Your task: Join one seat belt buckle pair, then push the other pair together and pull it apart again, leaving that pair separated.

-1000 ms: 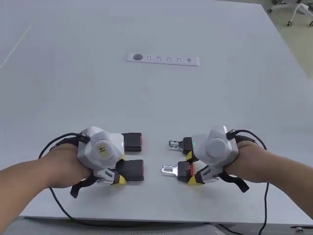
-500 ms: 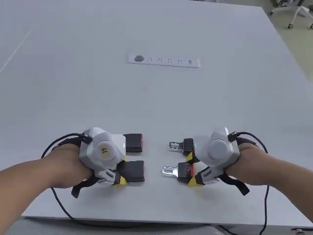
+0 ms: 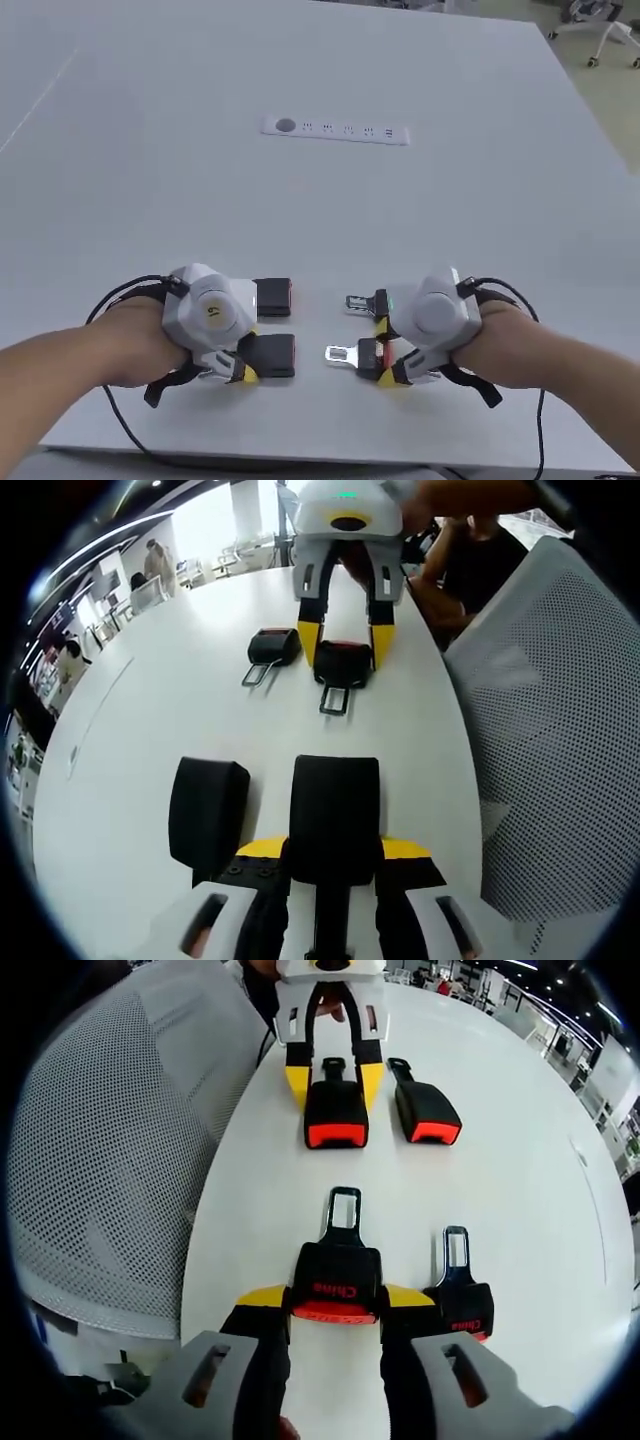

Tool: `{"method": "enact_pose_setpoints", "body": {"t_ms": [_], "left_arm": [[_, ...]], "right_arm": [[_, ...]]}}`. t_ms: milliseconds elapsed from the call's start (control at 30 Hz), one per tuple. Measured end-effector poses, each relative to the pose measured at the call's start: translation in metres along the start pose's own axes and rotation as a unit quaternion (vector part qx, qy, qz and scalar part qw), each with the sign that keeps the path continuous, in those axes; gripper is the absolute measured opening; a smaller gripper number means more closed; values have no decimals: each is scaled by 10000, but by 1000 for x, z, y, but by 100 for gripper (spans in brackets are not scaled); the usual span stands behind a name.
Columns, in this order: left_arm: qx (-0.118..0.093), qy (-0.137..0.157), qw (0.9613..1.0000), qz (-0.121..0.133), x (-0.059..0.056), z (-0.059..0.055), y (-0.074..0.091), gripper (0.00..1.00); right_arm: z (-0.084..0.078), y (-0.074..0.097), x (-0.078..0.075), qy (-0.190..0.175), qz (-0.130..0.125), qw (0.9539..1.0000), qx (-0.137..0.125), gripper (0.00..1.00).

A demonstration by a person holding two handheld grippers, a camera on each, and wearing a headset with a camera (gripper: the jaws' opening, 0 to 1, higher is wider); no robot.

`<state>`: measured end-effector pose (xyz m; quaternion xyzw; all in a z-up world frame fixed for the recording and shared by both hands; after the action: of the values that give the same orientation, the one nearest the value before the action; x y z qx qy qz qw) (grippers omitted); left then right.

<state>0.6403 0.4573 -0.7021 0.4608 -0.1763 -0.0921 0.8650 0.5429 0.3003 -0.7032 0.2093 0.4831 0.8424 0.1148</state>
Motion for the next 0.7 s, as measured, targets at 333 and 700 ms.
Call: {"method": "enact_pose_setpoints", "body": {"t_ms": [333, 700], "left_arm": [[-9, 3, 10000, 1, 1, 0, 0, 33], [39, -42, 10000, -7, 0, 0, 0, 33]], "right_arm": [[10, -5, -2, 66, -8, 10000, -56, 33], [27, -13, -3, 211, 63, 9997, -124, 33]]}}
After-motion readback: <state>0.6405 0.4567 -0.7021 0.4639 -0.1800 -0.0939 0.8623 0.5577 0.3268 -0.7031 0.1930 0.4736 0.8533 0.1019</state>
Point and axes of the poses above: the centre of the closed fingertips' face, and the gripper's own axes: y roughly backward along the fingers, x roughly to its left, z roughly out of its top, the point moved 5 cm from there along y, roughly backward along the fingers, and after that the axes turned 15 degrees about z, right-handed, at the moved point
